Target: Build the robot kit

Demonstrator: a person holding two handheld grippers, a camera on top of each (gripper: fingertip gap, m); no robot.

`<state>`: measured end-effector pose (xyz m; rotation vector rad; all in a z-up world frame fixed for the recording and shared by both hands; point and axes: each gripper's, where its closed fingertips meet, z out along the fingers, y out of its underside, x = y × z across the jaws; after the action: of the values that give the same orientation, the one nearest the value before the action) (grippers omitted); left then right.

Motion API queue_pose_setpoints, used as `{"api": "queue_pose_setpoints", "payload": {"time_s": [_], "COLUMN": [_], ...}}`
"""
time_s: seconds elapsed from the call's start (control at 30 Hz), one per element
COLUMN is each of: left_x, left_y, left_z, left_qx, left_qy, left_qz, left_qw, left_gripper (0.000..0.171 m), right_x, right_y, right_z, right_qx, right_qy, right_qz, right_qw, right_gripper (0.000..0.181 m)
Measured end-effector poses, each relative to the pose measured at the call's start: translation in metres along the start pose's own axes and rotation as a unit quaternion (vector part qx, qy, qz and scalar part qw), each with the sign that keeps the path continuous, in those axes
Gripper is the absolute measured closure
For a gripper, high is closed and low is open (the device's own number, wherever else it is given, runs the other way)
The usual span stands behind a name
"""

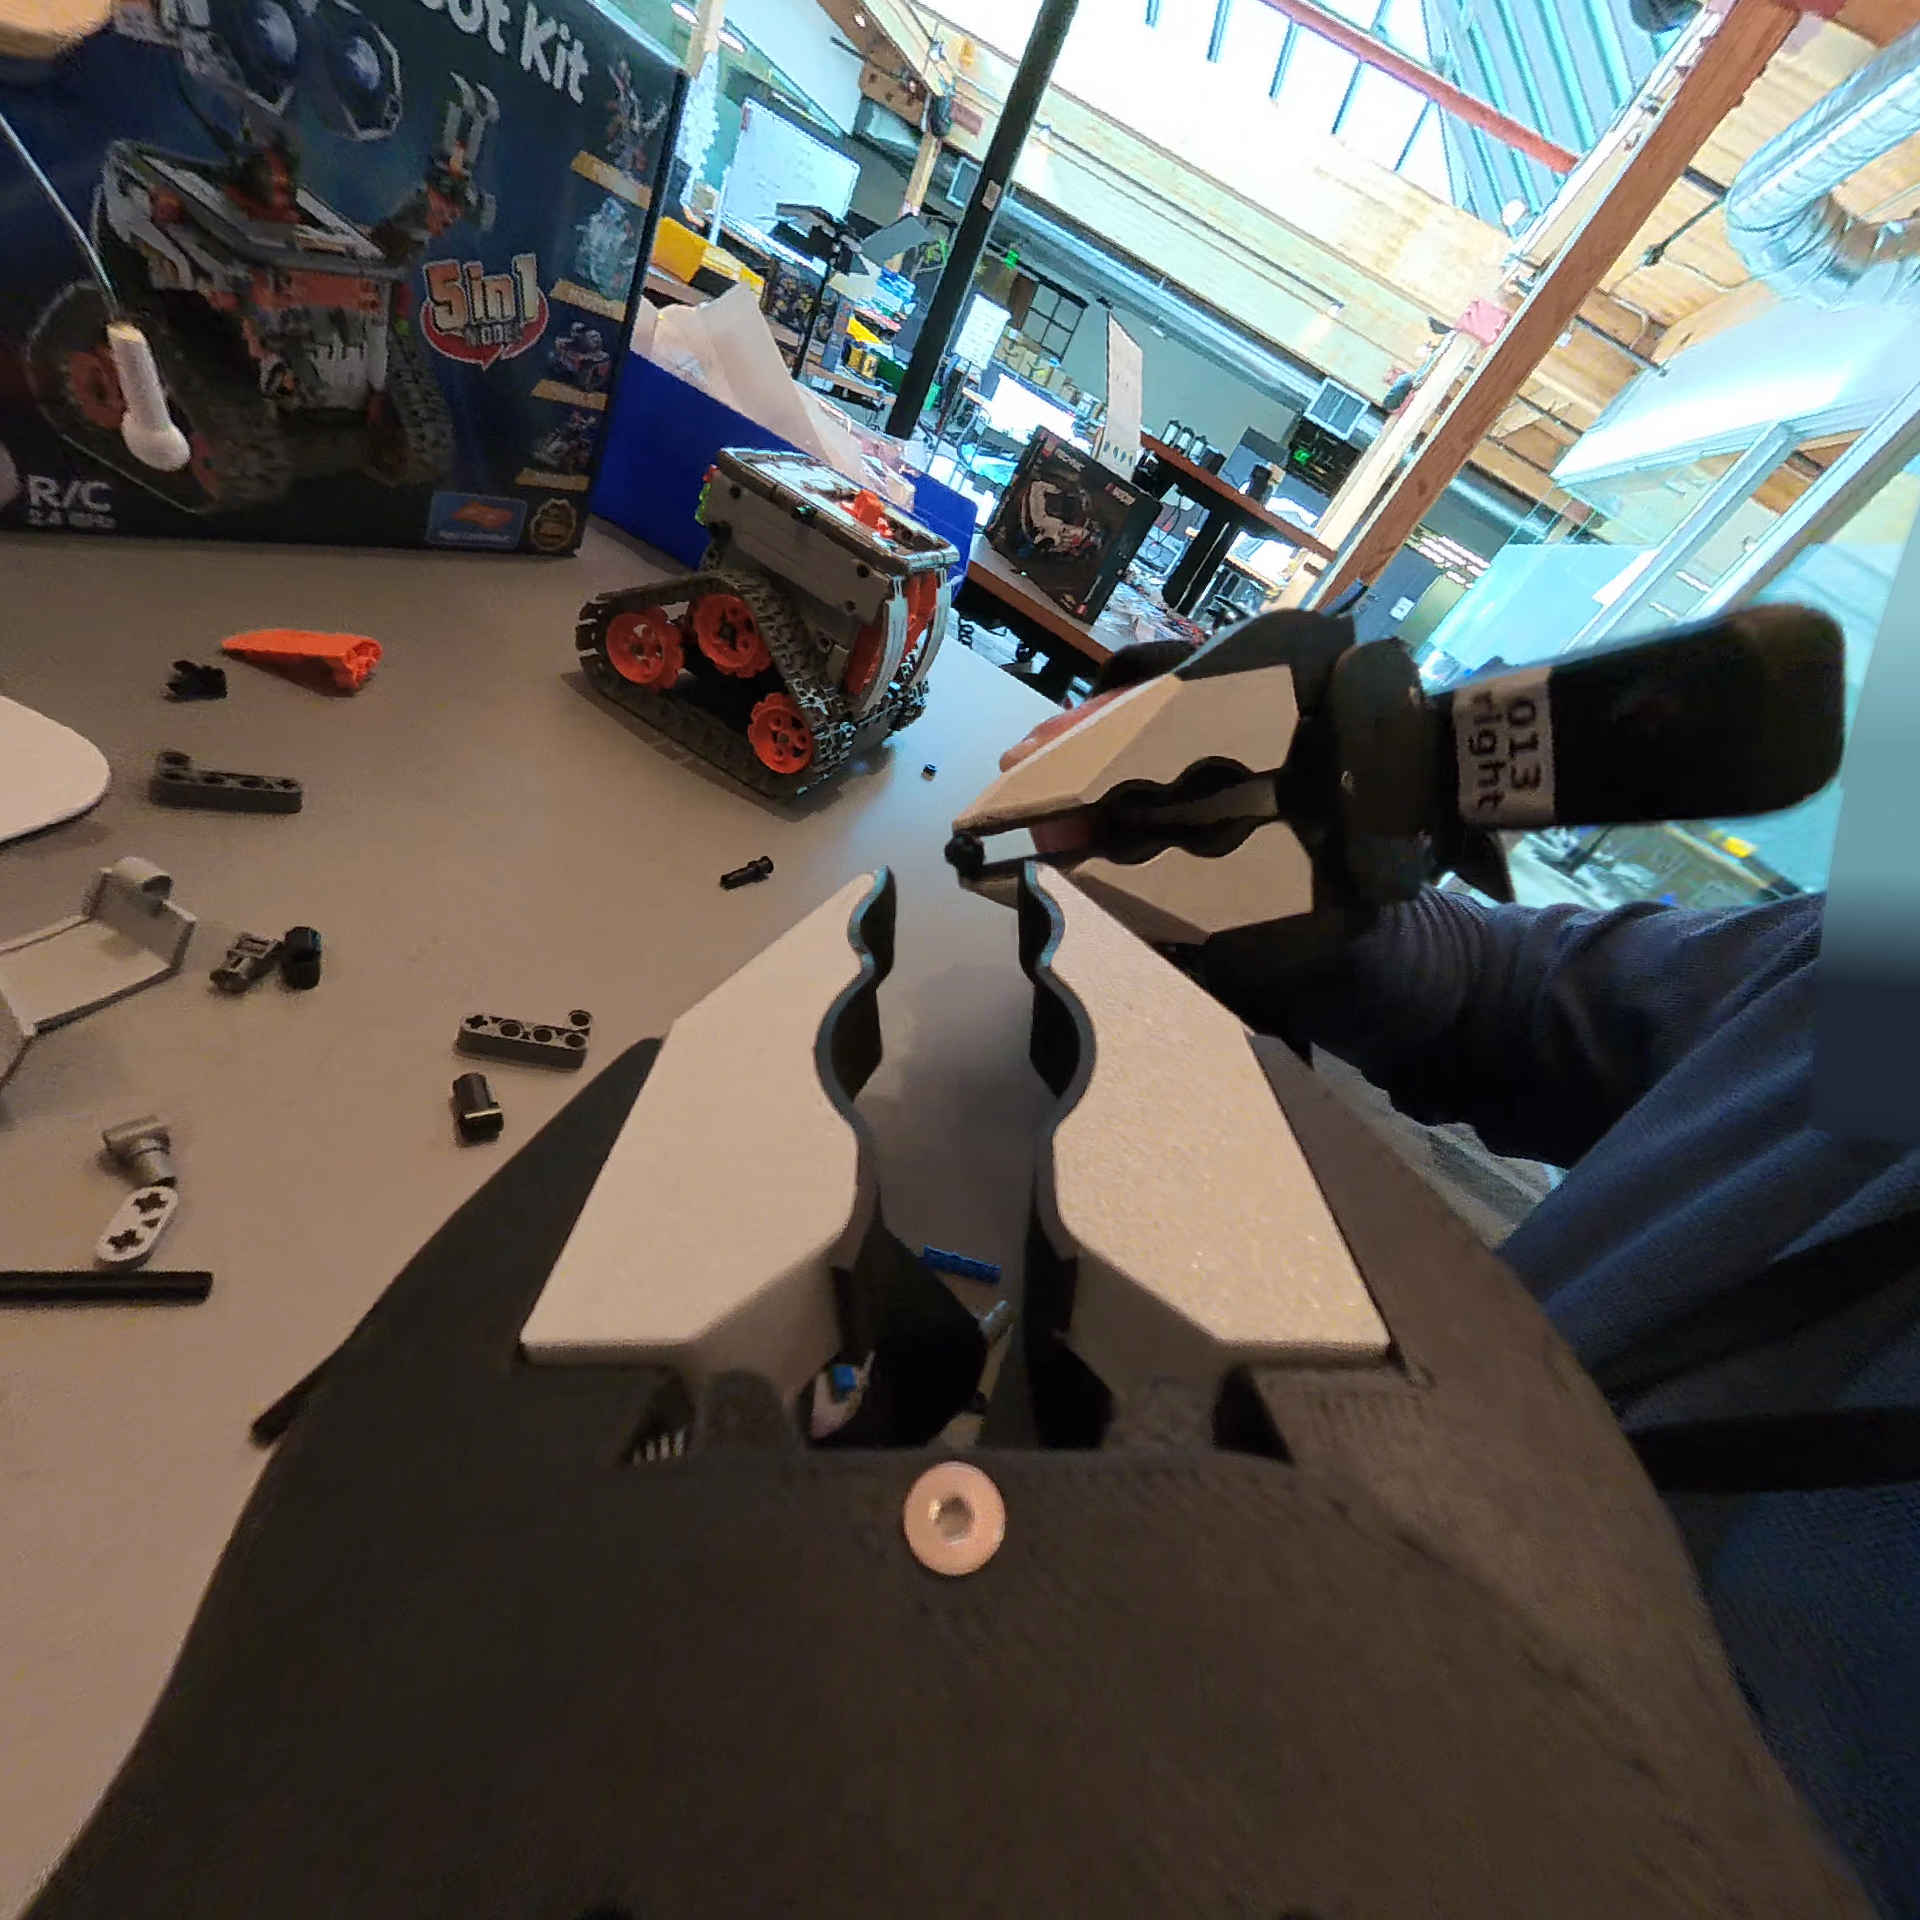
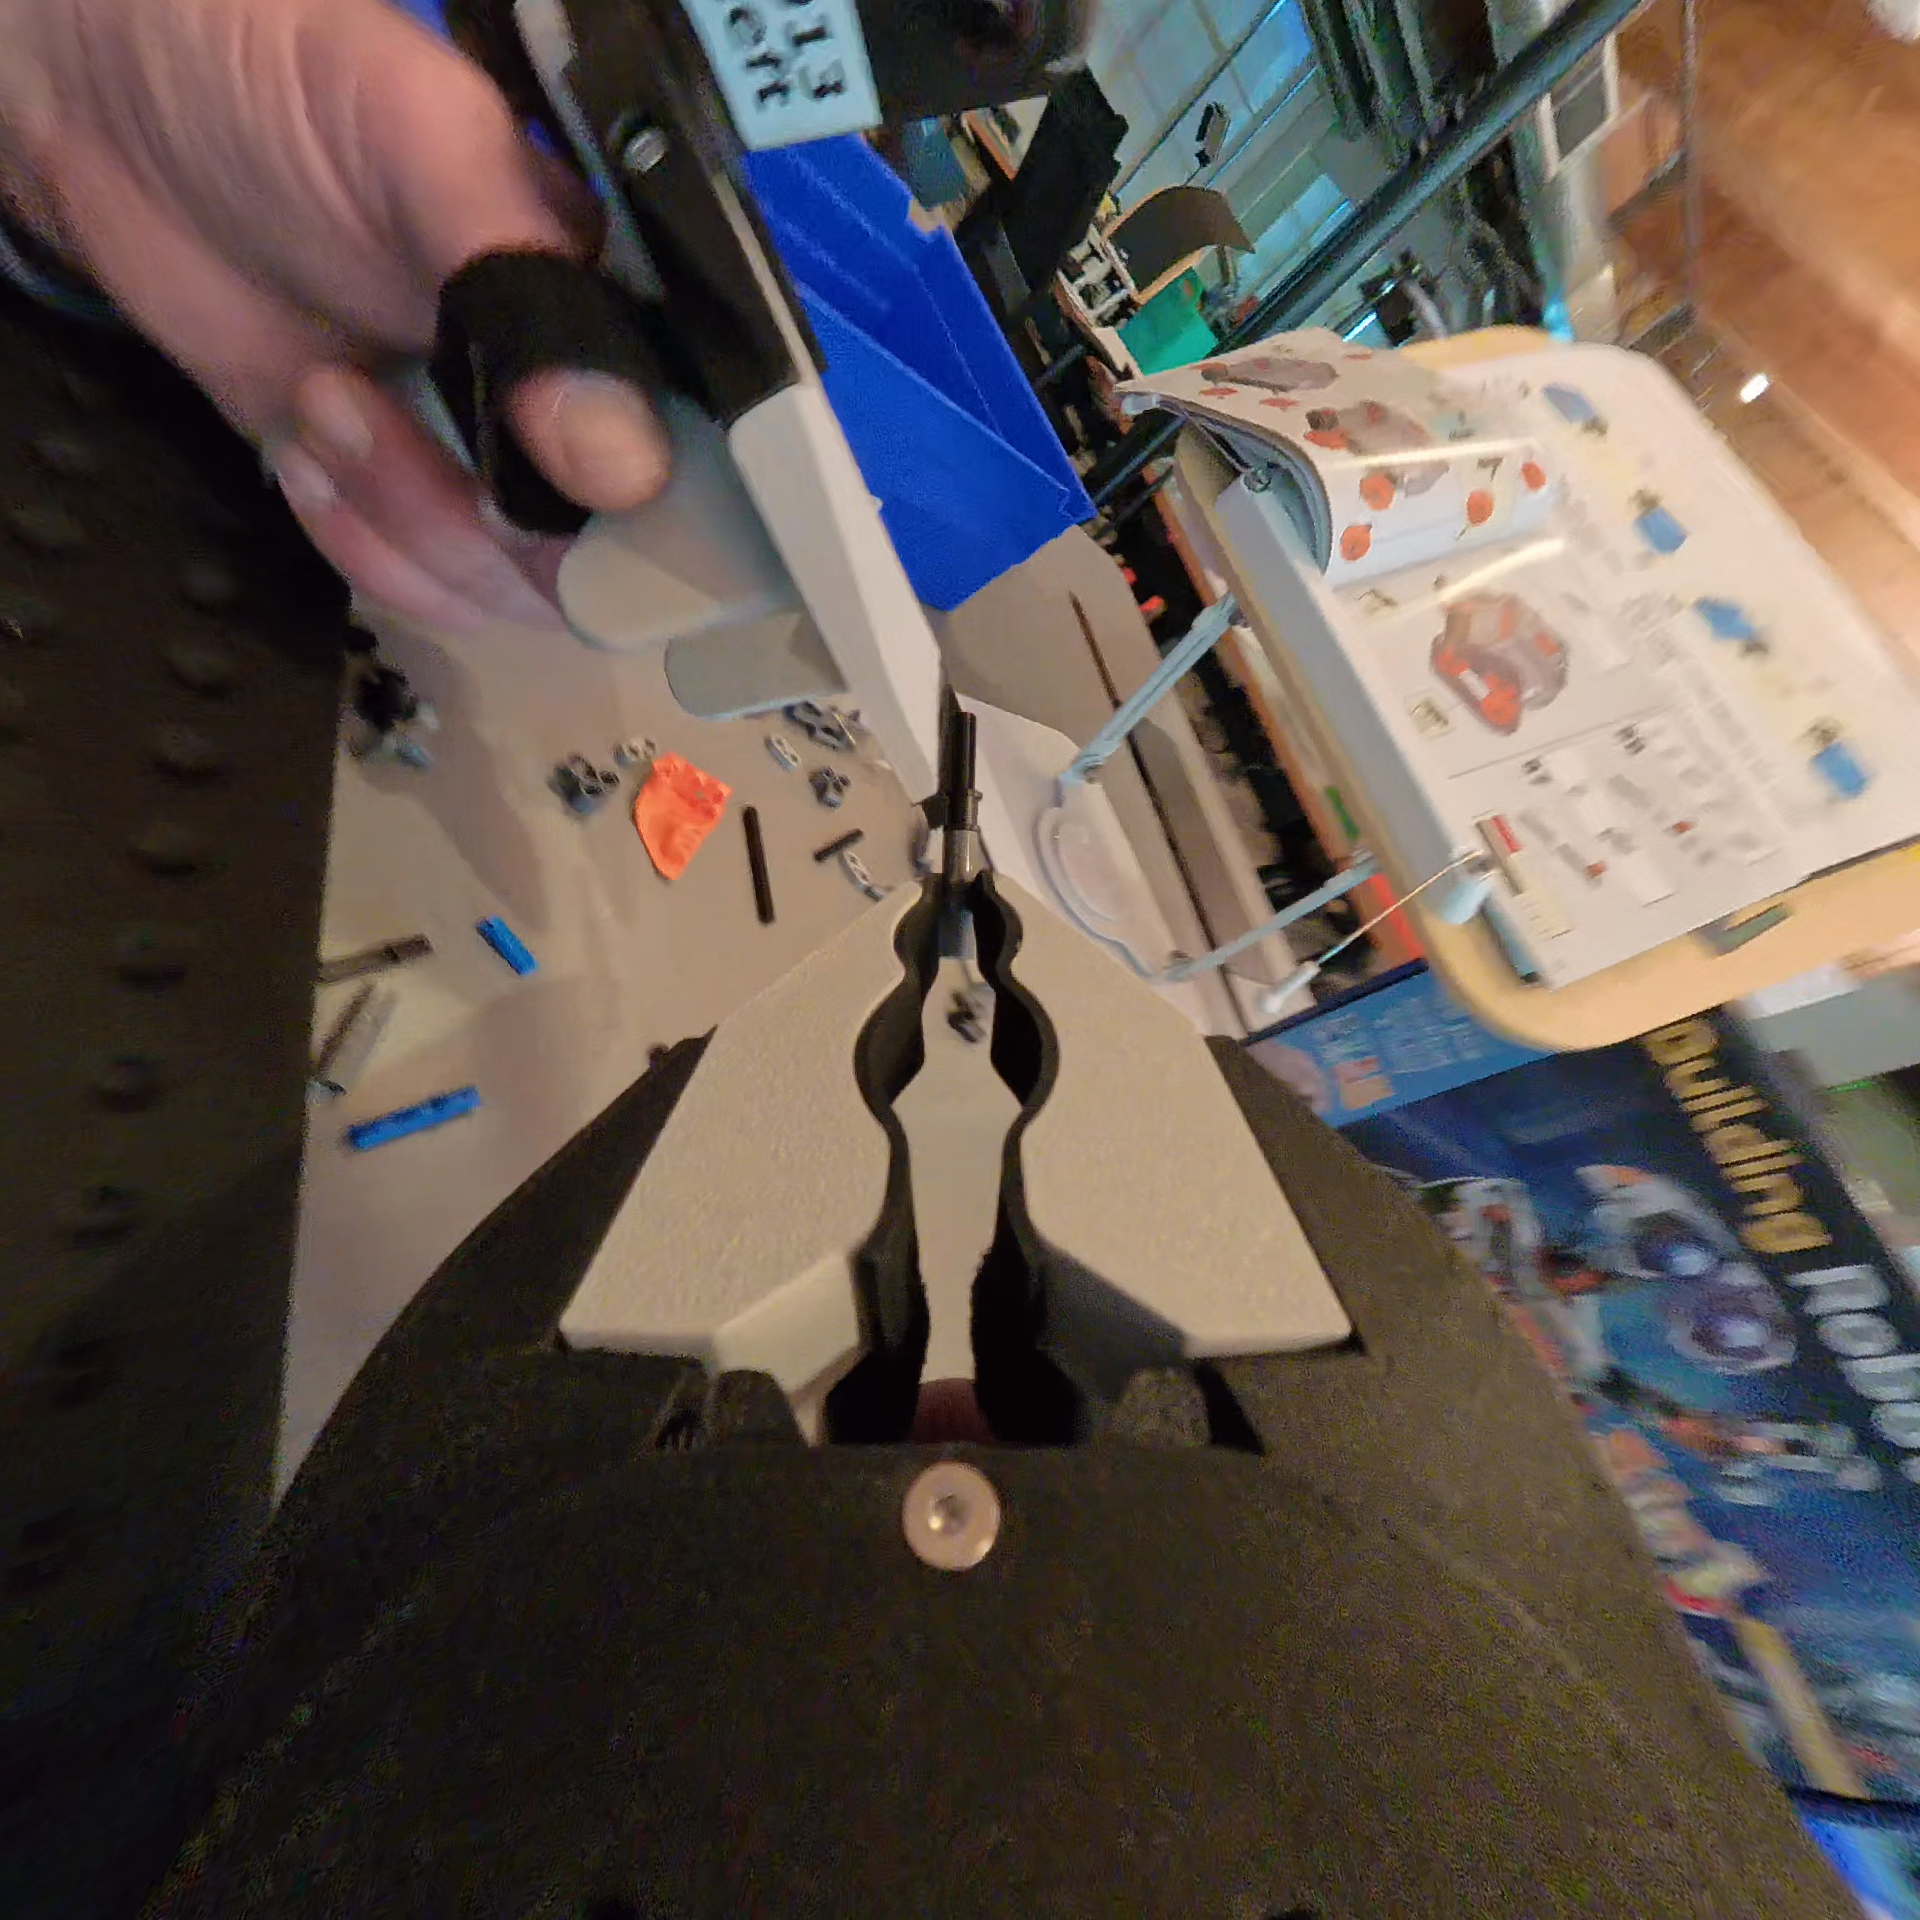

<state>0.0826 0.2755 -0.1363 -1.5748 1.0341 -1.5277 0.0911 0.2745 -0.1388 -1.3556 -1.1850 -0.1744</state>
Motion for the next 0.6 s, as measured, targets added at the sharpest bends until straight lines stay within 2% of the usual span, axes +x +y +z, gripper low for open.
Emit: {"api": "queue_pose_setpoints", "payload": {"time_s": [0.1,0.27,0.47,0.6], "left_x": [-0.004,-0.007,-0.002,0.001], "left_y": [-0.003,0.0,-0.003,-0.02], "left_z": [0.0,0.005,0.017,0.021], "left_qx": [0.002,-0.004,0.0,0.045], "left_qy": [-0.012,-0.028,-0.029,-0.007], "left_qz": [0.026,0.064,0.09,0.052], "left_qw": [1.0,0.998,0.996,0.998], "left_gripper": [0.146,0.144,0.14,0.143], "right_x": [0.011,0.024,0.027,0.027], "right_y": [-0.004,0.0,-0.006,-0.007], "right_z": [-0.003,-0.003,-0.004,-0.004], "right_qx": [0.035,0.071,0.109,0.12], "right_qy": [-0.026,-0.074,-0.116,-0.134], "right_qz": [0.113,0.273,0.373,0.407], "right_qw": [0.993,0.957,0.914,0.895], "right_gripper": [0.178,0.177,0.178,0.177]}}
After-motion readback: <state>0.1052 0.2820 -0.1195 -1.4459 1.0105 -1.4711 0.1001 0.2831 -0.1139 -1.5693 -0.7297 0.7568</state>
